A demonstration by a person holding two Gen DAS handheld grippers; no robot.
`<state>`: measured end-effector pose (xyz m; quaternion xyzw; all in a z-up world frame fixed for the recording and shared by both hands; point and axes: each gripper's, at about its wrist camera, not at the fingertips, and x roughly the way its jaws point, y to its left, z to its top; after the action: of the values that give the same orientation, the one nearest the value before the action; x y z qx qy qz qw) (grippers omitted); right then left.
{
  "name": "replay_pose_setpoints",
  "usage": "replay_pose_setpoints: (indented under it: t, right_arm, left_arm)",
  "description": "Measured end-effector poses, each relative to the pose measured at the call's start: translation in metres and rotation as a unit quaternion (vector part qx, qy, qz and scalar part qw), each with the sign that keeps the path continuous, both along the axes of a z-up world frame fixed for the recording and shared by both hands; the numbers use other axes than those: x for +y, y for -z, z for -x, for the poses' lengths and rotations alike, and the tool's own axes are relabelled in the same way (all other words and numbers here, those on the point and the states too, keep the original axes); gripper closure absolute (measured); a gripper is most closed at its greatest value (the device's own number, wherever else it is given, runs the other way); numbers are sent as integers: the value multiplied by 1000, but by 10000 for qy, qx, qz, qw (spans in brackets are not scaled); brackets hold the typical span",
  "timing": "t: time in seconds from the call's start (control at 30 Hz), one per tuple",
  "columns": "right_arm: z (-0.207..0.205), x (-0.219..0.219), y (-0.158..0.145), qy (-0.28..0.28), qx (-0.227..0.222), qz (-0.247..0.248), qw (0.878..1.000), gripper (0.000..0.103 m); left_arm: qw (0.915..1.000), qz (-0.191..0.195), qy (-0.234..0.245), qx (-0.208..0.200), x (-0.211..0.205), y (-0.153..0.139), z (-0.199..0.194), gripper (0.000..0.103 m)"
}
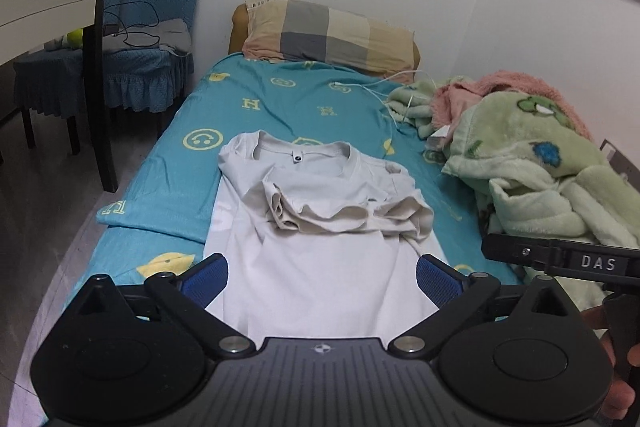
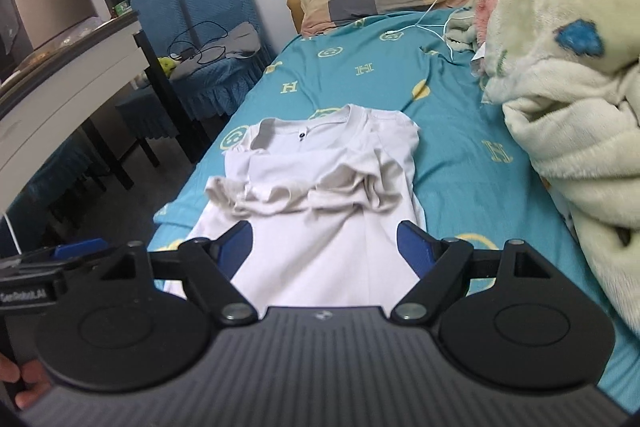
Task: Fold clothes
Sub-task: 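Lower the folded hem onto the T-shirt and open both grippers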
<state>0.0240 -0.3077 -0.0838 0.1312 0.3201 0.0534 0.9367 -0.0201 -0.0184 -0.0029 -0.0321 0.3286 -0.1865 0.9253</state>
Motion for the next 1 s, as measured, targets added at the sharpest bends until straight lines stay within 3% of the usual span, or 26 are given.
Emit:
replay_pose_setpoints:
  t: [0.33, 0.43, 0.53, 0.67, 0.83, 1.0]
  right_arm:
    - [-1, -7, 4, 266, -170, 28, 9995, 22]
    - [-4, -11, 7, 315, -131, -108, 9994, 22]
    - [-9, -16, 12, 356, 56, -319, 9988, 22]
    - [-12, -18, 27, 457, 553, -681, 9951, 22]
    - [-15, -20, 41, 562, 995, -1034, 9880, 22]
    - [-14, -22, 45, 616, 1052, -1216, 9851, 22]
  left_arm:
    - [9997, 4, -232, 81, 1, 11, -16, 1]
    - [9994, 43, -202, 294, -1, 17, -23, 1]
    - [9964, 136, -169, 823, 1, 21, -27, 1]
    - [9875, 506, -151, 1485, 6, 30, -28, 1]
    - [9765, 489, -417, 2058, 10, 54, -39, 1]
    - [9512, 1240, -751, 2724, 30, 75, -49, 2]
